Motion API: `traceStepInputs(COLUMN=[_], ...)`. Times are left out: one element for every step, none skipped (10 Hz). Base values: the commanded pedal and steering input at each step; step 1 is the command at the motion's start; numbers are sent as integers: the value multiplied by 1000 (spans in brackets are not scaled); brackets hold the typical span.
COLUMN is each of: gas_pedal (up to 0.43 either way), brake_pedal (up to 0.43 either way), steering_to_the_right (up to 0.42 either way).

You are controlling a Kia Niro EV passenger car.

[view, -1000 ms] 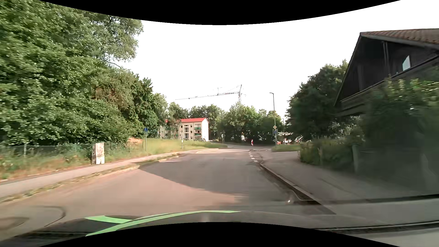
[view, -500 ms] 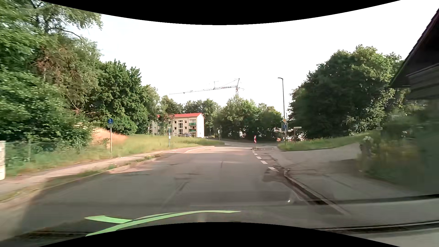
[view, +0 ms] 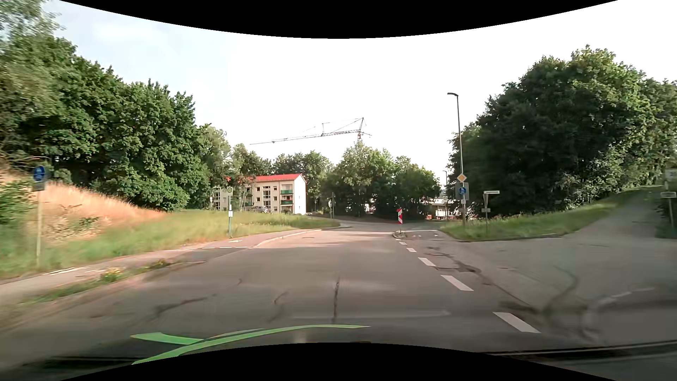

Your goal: Follow the waypoints while adhering to traffic rules and regulations

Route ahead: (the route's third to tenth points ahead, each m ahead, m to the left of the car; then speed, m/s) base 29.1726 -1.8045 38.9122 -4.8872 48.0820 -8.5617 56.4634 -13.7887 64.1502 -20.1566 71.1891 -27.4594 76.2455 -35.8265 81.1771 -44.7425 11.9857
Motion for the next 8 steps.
traceStepInputs(gas_pedal=[39,39,39,39,39,39,39,39], brake_pedal=[0,0,0,0,0,0,0,0], steering_to_the_right=[24,27,29,31,34,36,38,38])
